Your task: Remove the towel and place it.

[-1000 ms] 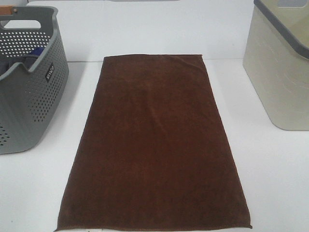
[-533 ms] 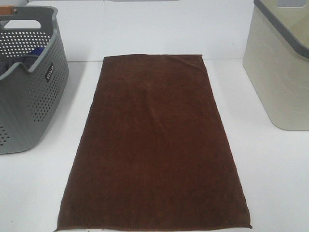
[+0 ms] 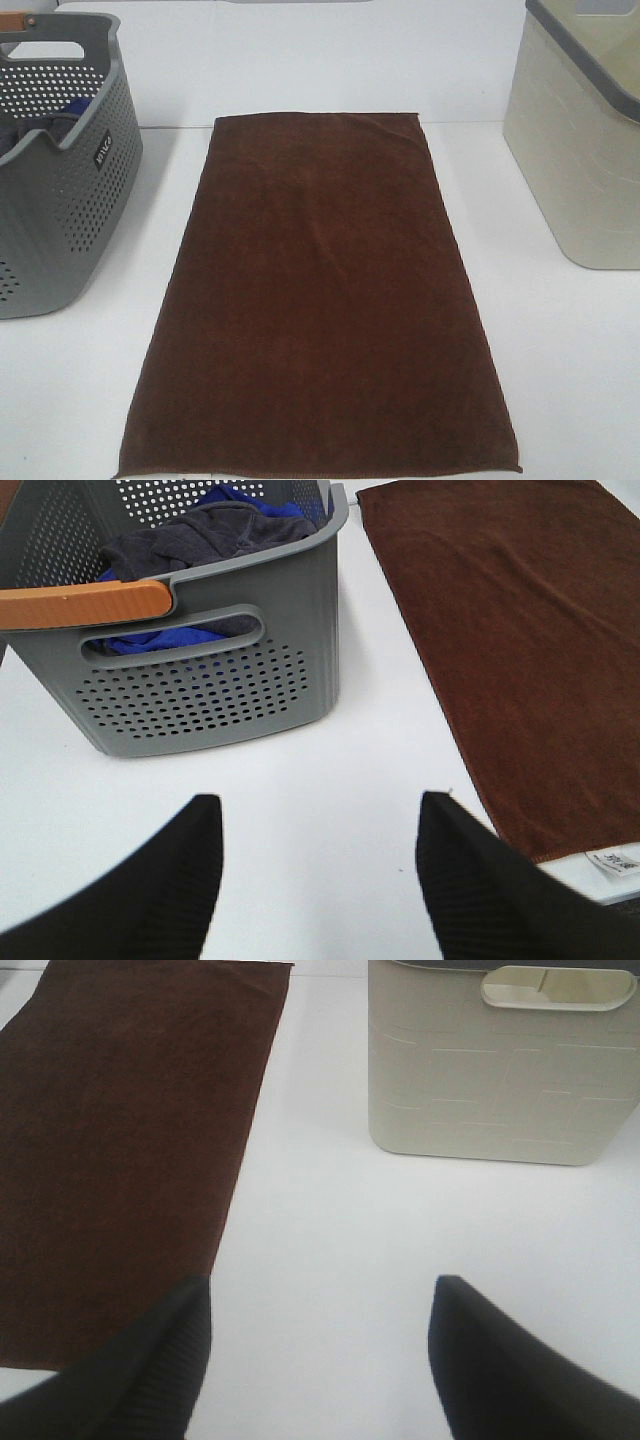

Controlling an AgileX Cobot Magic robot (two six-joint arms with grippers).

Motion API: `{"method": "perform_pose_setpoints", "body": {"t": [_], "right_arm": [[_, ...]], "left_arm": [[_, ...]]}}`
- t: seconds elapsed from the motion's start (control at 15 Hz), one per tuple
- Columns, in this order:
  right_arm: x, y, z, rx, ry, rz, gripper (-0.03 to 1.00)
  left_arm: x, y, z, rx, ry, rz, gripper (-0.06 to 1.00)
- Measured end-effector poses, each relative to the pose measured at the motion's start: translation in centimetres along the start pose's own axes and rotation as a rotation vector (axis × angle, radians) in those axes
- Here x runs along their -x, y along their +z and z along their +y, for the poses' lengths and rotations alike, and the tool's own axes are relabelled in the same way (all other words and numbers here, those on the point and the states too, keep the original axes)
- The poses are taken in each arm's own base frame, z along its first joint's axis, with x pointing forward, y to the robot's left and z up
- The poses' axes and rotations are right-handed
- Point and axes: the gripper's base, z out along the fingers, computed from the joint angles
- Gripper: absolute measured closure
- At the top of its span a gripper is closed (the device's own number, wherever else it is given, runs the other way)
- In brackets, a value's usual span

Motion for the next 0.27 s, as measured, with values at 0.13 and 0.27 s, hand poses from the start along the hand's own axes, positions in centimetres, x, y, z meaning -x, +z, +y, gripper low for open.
{"method": "perform_pose_setpoints", "body": {"t": [0.13, 0.27], "right_arm": [[0.0, 0.0, 0.0, 0.0, 0.0, 0.0, 0.36], [0.0, 0.0, 0.0, 0.0, 0.0, 0.0, 0.36]], "left_arm": [[0.0, 0.0, 0.0, 0.0, 0.0, 0.0, 0.39], [0.0, 0.0, 0.0, 0.0, 0.0, 0.0, 0.39]]}}
